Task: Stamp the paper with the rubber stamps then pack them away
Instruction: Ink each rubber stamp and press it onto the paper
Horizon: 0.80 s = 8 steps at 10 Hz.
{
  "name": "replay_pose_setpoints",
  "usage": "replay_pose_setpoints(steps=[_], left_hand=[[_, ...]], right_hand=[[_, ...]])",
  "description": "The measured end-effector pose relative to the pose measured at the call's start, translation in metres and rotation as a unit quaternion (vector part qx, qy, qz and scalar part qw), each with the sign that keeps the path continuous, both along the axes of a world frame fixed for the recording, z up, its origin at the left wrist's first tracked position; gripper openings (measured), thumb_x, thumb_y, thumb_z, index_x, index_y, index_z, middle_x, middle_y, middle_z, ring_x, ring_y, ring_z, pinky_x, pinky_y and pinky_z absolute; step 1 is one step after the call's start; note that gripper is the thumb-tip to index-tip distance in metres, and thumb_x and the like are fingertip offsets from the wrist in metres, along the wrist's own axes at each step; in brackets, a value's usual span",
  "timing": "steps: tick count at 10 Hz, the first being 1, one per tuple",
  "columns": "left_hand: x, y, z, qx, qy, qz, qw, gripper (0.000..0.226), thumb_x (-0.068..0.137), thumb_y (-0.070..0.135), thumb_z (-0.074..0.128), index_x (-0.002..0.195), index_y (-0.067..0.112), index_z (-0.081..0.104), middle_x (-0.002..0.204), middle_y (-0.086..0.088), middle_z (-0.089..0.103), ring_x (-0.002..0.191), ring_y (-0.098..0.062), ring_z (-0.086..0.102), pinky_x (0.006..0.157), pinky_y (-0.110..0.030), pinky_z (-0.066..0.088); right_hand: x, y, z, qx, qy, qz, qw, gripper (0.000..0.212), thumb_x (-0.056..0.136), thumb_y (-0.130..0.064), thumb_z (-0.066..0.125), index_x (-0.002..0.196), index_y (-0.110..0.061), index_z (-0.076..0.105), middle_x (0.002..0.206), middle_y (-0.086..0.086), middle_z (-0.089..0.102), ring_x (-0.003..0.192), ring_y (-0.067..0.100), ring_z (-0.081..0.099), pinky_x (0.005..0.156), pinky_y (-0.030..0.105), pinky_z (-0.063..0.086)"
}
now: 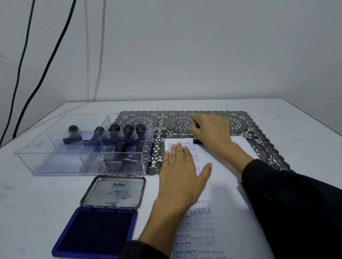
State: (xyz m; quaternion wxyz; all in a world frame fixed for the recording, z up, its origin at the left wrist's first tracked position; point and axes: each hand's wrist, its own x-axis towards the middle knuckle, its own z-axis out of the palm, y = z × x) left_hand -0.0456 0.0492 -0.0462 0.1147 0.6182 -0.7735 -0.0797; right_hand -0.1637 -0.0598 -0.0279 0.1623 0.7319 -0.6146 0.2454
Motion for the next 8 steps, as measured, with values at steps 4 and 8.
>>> replay_pose_setpoints(steps=[4, 8], left_hand=[[0.0, 0.001, 0.001, 0.0, 0.013, -0.001, 1.0, 0.079, 0.096, 0.059, 0.021, 0.152, 0.006, 0.001, 0.16, -0.01, -0.005, 0.147, -0.018, -0.009, 0.118, -0.034, -0.009], [0.039, 0.056, 0.029, -0.072, 0.189, -0.042, 0.978, 0.077, 0.091, 0.062, 0.041, 0.153, 0.031, 0.008, 0.157, 0.022, 0.004, 0.142, 0.005, 0.004, 0.114, -0.019, 0.009]], right_hand=[[-0.002, 0.013, -0.001, -0.001, -0.035, 0.021, 0.999, 0.018, 0.092, -0.023, 0.045, 0.074, -0.017, 0.047, 0.062, 0.001, 0.054, 0.061, 0.025, 0.049, 0.052, 0.03, 0.029], [-0.009, 0.038, 0.084, 0.033, -0.28, 0.061, 0.957, 0.029, 0.083, -0.025, 0.057, 0.059, -0.016, 0.044, 0.056, 0.002, 0.048, 0.057, 0.02, 0.042, 0.054, 0.029, 0.028]])
